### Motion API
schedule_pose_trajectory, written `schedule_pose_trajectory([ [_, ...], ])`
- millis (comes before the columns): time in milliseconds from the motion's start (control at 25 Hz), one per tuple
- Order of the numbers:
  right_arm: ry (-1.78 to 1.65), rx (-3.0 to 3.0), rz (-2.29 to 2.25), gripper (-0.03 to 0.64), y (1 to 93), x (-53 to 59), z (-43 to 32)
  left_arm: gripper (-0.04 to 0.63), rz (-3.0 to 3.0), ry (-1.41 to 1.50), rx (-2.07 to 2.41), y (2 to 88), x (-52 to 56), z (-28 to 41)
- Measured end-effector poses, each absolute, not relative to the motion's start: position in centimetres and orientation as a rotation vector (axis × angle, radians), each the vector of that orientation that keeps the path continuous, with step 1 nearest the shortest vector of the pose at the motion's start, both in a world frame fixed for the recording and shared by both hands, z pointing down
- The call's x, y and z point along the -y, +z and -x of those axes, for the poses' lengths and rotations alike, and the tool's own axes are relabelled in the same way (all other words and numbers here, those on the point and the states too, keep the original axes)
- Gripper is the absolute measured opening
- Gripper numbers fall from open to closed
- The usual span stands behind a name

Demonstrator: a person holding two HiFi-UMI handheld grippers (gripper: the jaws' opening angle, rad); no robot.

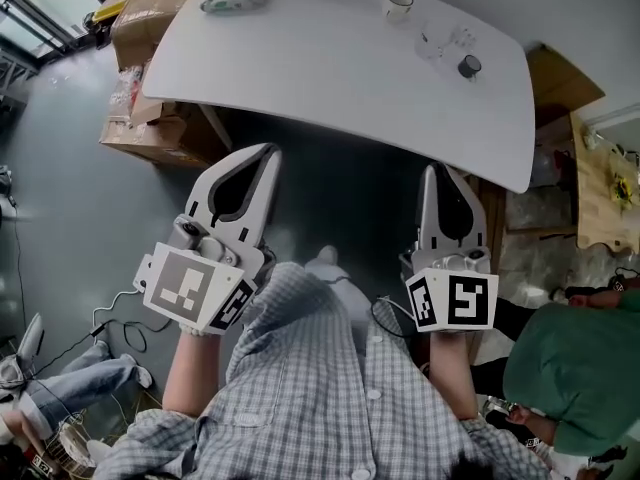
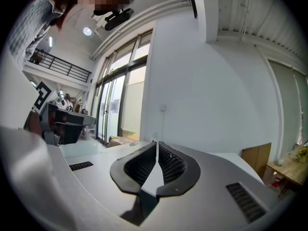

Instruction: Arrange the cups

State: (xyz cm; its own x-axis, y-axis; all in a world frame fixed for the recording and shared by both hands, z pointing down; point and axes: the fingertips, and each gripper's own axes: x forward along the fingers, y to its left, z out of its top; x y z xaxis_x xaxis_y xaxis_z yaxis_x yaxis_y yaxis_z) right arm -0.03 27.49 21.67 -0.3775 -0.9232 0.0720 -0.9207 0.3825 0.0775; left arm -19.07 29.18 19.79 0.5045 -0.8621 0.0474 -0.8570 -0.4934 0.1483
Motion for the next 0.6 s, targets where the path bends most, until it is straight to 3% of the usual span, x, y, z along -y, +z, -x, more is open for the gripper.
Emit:
schedule_pose_trajectory([
  [600,0.008,2.492,-1.804,0.029,22.6,-24.6,-7.2,0.011,-2.649,0.004,1.433,19.5,-25.5,12.3],
])
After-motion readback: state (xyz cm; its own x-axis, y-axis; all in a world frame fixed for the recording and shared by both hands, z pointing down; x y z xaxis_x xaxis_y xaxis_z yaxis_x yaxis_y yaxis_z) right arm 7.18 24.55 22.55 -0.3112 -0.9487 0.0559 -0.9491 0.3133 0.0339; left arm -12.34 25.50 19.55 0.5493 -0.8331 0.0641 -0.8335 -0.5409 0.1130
